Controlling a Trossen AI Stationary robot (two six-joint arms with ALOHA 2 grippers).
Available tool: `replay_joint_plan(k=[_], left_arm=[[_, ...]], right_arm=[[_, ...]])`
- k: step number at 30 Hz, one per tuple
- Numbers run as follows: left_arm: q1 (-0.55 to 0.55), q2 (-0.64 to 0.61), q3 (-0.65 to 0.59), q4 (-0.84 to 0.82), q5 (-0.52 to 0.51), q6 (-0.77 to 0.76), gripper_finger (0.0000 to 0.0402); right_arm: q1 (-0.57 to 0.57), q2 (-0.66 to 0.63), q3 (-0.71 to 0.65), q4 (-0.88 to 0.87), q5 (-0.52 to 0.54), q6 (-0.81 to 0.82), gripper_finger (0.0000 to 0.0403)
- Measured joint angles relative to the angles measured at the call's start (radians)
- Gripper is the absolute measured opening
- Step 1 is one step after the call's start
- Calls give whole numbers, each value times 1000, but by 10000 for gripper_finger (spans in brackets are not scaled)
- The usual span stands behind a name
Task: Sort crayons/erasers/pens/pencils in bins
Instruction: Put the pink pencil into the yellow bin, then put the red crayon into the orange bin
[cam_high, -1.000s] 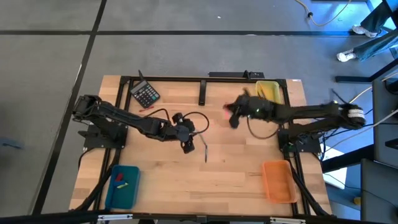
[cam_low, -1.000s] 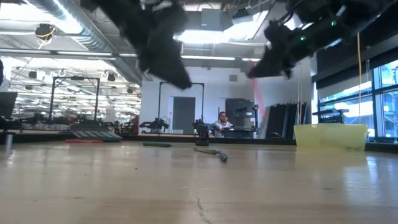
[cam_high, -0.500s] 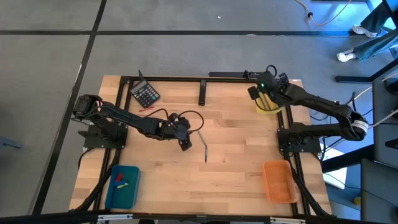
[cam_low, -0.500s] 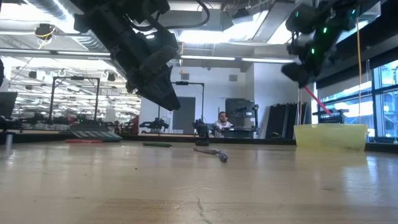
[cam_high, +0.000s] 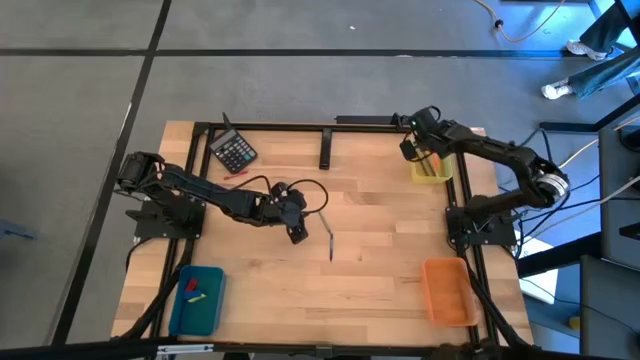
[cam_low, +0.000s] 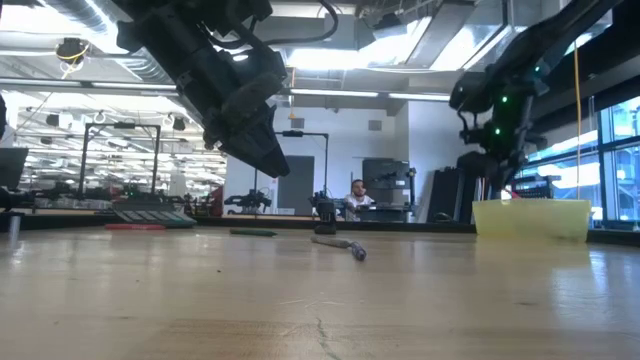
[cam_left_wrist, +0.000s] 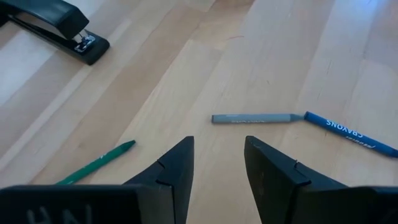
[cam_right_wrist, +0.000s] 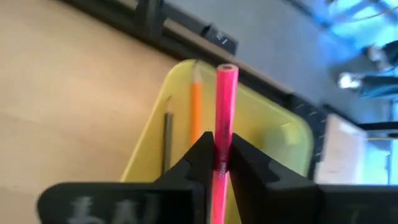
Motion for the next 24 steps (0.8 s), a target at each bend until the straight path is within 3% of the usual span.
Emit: replay_joint_plan(k=[5,11,18,24], left_arm=[[0,0,0,0,0,0,133],[0,0,0,-1,-1,-1,133],[0,0,1,-15,-2,8,133],[4,-63,2,-175,-1,21,133]], right_arm=[[-19,55,0,-1,-75,-20,94],[-24,62,0,14,-36,-25,137],[-11,62,0,46,-35,-45,137],[44,23,0,128,-34,-93,127]])
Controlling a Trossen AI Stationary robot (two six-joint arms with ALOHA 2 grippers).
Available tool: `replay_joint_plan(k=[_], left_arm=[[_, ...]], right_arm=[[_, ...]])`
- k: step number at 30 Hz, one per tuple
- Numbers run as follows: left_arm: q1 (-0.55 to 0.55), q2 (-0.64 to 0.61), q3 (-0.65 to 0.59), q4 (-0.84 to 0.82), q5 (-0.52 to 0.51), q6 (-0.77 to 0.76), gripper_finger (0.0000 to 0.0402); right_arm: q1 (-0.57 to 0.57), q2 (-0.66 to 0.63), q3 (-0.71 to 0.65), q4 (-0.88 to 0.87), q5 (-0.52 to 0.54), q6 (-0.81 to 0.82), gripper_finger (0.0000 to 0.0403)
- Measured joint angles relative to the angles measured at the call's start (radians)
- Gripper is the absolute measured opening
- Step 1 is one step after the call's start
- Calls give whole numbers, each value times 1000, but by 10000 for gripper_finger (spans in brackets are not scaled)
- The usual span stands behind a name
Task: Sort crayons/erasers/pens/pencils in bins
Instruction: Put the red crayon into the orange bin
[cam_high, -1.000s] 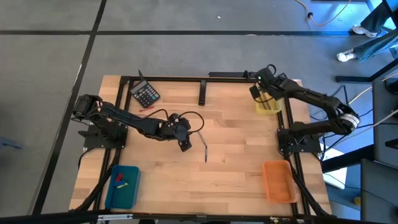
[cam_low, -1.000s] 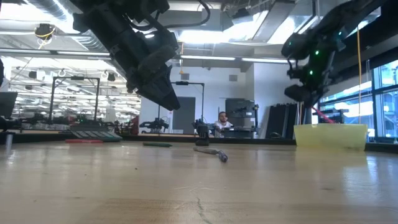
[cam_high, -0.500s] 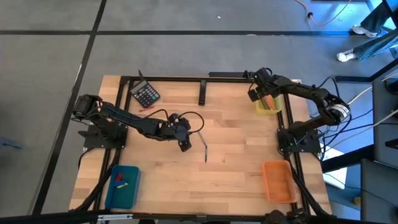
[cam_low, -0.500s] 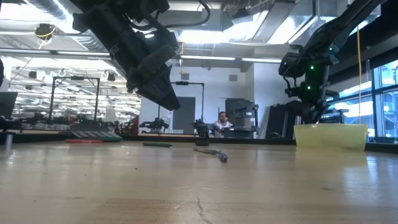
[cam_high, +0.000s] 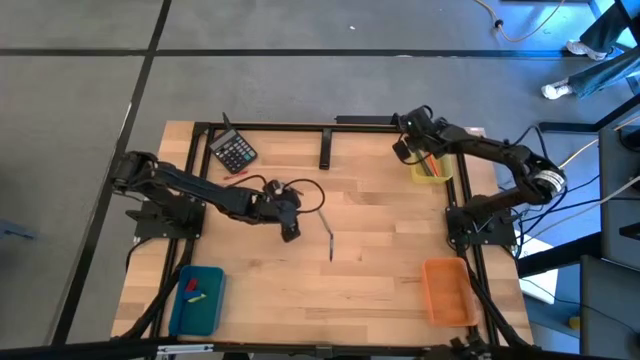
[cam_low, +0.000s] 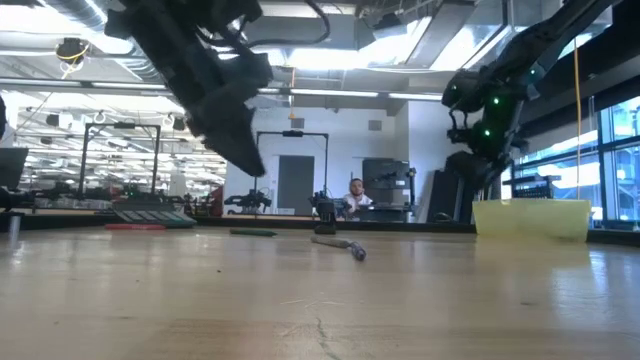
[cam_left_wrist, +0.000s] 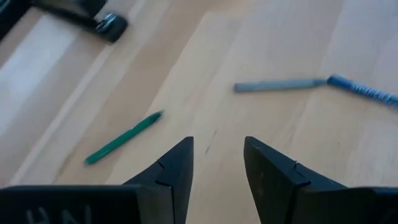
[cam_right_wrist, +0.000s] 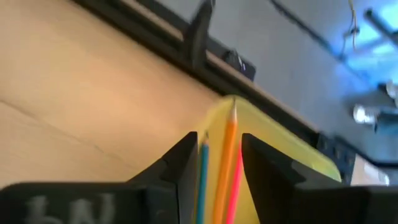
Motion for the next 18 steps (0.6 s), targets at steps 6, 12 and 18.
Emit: replay_joint_plan(k=[6,12,18], left_arm=[[8,-116,0,-156,-45,-75,133],[94,-155,-1,-353,-93,-204,133],[180,-155,-37,-440,-79,-280,133]], right_arm=[[88,-49,0,134,-30,-8,124],[192,-52,0,208,-183,-26,124],[313,-51,0,212,-224,-64,124]])
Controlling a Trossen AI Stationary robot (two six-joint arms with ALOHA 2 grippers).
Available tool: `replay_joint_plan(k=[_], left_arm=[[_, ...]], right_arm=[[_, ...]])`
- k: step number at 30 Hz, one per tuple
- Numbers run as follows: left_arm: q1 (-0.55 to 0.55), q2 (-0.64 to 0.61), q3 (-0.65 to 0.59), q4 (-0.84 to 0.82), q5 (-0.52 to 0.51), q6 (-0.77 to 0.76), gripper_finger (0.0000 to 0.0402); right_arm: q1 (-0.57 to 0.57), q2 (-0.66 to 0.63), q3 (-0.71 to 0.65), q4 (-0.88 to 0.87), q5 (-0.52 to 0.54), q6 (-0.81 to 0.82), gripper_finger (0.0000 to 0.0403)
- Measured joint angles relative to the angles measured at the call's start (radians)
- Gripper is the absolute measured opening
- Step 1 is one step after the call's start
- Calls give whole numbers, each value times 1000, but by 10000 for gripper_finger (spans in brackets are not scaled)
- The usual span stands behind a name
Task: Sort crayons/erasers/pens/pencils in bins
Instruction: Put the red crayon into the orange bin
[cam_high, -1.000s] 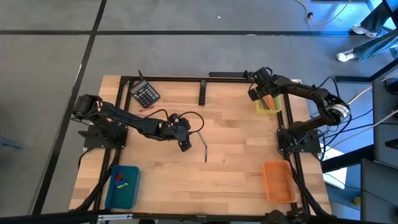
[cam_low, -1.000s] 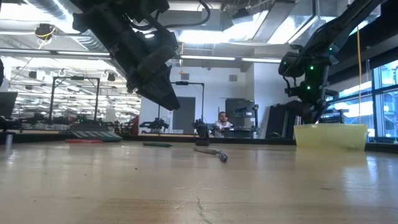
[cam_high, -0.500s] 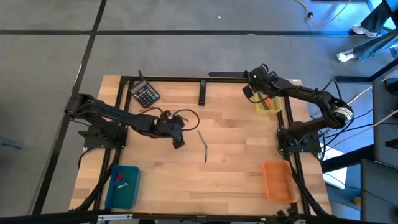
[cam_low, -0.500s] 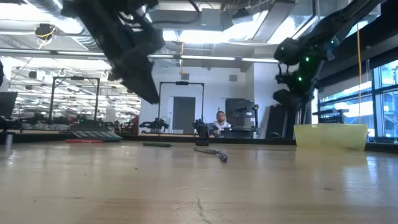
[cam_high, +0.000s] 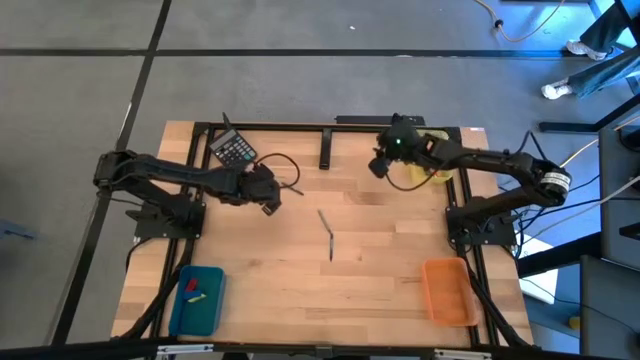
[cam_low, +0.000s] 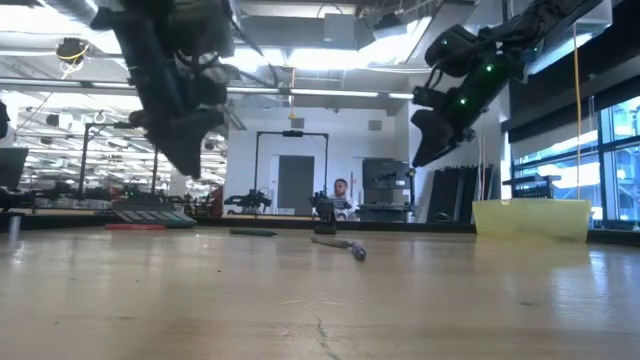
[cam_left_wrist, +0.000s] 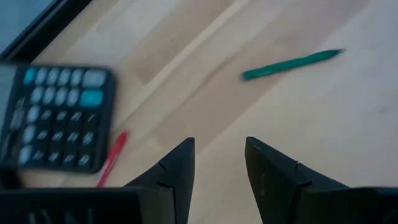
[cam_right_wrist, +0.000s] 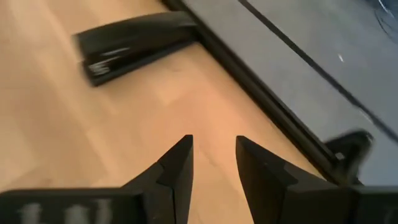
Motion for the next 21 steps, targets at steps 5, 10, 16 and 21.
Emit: replay_joint_plan(k=[5,10,16,21], left_arm=[[25,0,-34,-64,0,-38,133],[51,0,-65,-131,-4,-80,142],[78,0,-66,-213,32,-132,162],[78,0,-66,-209,40,-33,164]], right_arm=[[59,0,0,6,8,-46,124],[88,0,0,25,15,-17,124],[124,0,0,24,8,75,124],[224,0,-1,30,-32,125,124]])
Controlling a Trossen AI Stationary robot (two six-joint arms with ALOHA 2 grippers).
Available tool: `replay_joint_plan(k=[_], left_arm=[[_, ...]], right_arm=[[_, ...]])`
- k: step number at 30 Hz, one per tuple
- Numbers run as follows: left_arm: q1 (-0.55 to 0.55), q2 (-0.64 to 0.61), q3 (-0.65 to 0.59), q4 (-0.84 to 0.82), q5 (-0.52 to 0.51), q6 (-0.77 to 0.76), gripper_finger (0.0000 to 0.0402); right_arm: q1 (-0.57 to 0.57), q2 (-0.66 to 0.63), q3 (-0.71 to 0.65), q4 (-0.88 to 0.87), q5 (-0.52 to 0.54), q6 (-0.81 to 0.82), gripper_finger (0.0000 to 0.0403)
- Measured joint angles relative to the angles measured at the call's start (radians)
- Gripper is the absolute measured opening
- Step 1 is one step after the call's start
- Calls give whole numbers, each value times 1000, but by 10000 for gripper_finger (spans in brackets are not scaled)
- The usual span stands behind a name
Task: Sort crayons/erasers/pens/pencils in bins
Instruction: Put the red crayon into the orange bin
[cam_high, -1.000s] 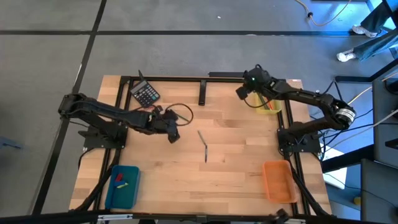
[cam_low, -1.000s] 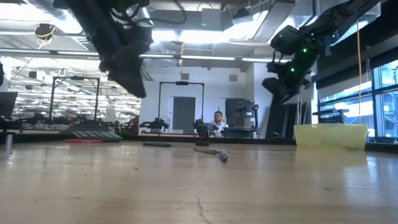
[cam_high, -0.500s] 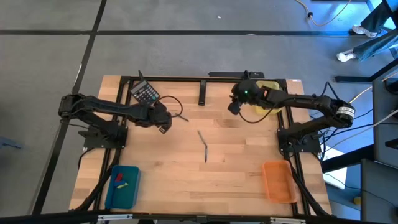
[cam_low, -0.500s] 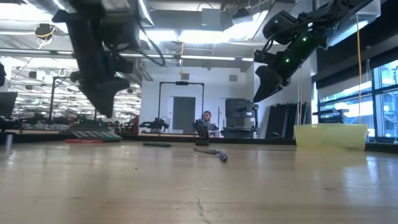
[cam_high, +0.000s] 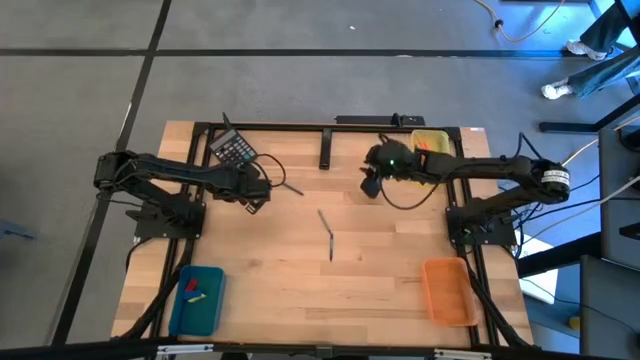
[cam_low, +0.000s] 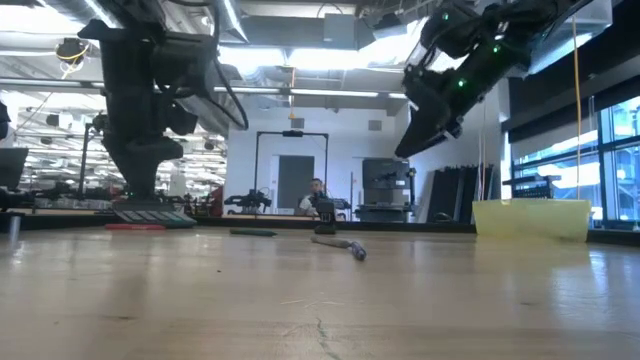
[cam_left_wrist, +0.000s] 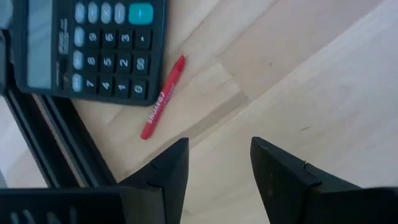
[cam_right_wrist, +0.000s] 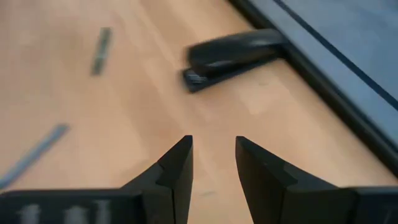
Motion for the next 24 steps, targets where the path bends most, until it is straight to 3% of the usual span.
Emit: replay_joint_plan(k=[6,13,20,24], left_arm=[[0,2,0,18,-80,-22,164],[88,7,0,-62,101,-128,164],[239,7,0,-99,226,8,164],[278,7,0,-107,231,32,164]], right_arm=[[139,1,0,103,66,-6,124],[188,1,0,108,178,-15,124],[175,1,0,106,180,-16,124],[172,1,0,101,183,-37,124]])
